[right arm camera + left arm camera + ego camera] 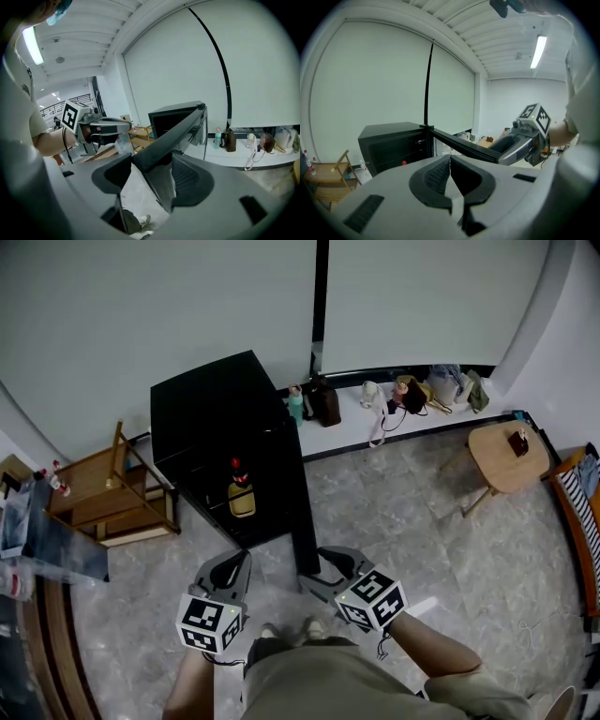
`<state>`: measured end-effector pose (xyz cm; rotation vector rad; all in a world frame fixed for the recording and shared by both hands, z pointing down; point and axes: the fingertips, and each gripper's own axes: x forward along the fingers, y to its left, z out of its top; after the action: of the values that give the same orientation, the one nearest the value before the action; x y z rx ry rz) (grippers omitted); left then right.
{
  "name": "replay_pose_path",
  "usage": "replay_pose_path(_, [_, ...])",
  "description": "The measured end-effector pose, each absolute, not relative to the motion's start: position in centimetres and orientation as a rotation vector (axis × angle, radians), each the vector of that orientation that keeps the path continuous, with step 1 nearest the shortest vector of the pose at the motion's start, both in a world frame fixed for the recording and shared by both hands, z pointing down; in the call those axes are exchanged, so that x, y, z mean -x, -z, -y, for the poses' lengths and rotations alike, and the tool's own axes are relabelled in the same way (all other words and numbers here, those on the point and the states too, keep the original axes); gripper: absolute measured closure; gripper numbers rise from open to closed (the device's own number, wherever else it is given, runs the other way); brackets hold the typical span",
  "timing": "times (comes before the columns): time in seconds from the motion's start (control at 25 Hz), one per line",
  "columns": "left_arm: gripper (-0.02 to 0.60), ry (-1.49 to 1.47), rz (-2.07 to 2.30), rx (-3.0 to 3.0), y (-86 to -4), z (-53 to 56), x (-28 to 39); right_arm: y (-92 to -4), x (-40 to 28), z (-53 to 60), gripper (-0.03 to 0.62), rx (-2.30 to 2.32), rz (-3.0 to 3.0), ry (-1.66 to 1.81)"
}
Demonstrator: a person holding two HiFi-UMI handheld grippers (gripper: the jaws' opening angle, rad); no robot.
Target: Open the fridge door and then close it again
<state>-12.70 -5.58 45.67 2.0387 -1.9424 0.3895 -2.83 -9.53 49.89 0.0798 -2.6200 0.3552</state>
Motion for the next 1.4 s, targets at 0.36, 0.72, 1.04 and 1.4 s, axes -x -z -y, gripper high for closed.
replay_pose_path(0.36, [0.574, -0.393, 1.973, -2.001, -45.2, 3.3, 15.6, -49.9, 6.7, 7.2, 0.344, -0.106, 2.603, -0.371])
replay_pose_path(0.72, [0.574, -0.377, 2.001, -1.953, -45.1, 0.6, 18.6, -50.1, 10.9, 5.4, 0.349, -0.114, 2.584, -0.327])
replay_pose_path(1.04, [0.574, -0.351, 2.039, -1.908, -44.9, -1.8, 22.0, -50.2, 15.2, 4.3, 0.356, -0.188, 2.577, -0.253])
replay_pose_path(1.4, [0.574, -0.328, 2.066, -1.866, -45.0, -3.6, 25.1, -49.2, 20.1, 3.8, 0.345, -0.262, 2.586, 0.136])
